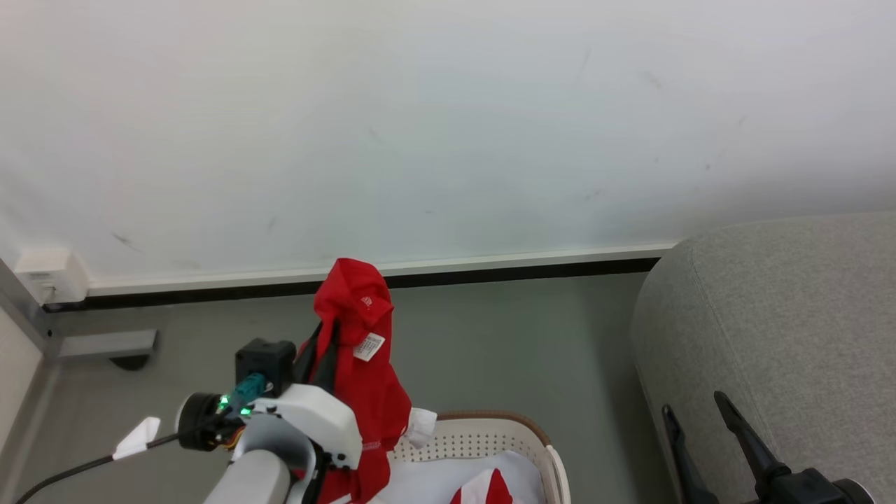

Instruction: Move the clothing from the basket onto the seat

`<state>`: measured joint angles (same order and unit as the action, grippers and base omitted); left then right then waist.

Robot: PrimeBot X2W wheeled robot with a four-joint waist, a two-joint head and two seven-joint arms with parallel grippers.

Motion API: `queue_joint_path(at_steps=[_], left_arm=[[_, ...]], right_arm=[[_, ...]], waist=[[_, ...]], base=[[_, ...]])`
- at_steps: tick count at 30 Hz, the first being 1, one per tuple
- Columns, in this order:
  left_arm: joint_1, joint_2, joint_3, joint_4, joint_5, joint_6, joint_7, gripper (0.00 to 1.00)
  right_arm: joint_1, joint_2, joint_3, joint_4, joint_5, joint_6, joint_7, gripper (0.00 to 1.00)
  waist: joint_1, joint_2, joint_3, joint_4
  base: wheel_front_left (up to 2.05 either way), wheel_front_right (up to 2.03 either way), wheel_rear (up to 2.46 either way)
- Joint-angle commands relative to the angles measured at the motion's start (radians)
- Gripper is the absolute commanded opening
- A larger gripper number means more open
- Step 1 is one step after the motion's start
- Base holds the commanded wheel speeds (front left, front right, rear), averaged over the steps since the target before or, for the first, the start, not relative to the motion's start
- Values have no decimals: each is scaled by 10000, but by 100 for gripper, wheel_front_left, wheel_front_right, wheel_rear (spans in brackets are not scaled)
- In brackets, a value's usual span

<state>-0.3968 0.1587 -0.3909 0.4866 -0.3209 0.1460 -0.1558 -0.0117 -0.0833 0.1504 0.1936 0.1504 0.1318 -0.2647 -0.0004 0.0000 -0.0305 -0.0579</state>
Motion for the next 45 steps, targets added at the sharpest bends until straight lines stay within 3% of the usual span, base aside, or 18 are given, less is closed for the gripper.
queue_joint_path(at_steps=[1, 9, 18, 22, 32, 40, 45], left_arm=[[264, 179, 44, -366, -21, 100, 132, 0], [948, 623, 13, -2267, 9, 489, 1071, 0], [1166, 729, -136, -3310, 71, 669, 1490, 0], [1102, 745, -254, -3661, 119, 667, 1633, 0], [786, 573, -791, -4346, 193, 445, 1966, 0], [533, 258, -1350, -4685, 328, 301, 2190, 0], [426, 84, -1644, -4784, 336, 210, 2300, 0]], right_arm=[[168, 24, -25, -8, -61, -21, 4, 100], [317, 48, -101, -81, -111, -21, 4, 100], [216, -108, 413, -201, -10, -21, 4, 100], [-100, -414, 1328, -243, 292, -21, 4, 100], [-1963, -1402, 4950, 383, 2066, -21, 4, 100], [-3804, -1071, 7002, 1595, 3501, -21, 4, 100], [-4617, -579, 7755, 2482, 4199, -23, 6, 100]], waist=[[4, 0, -198, 16], [4, 0, -267, 4], [4, 0, -265, 21], [4, 0, -281, 66], [4, 0, -258, 256], [4, 0, -205, 480], [4, 0, -167, 593]], base=[[0, 0, 0], [0, 0, 0], [0, 0, 0], [0, 0, 0], [0, 0, 0], [0, 0, 0], [0, 0, 0]])
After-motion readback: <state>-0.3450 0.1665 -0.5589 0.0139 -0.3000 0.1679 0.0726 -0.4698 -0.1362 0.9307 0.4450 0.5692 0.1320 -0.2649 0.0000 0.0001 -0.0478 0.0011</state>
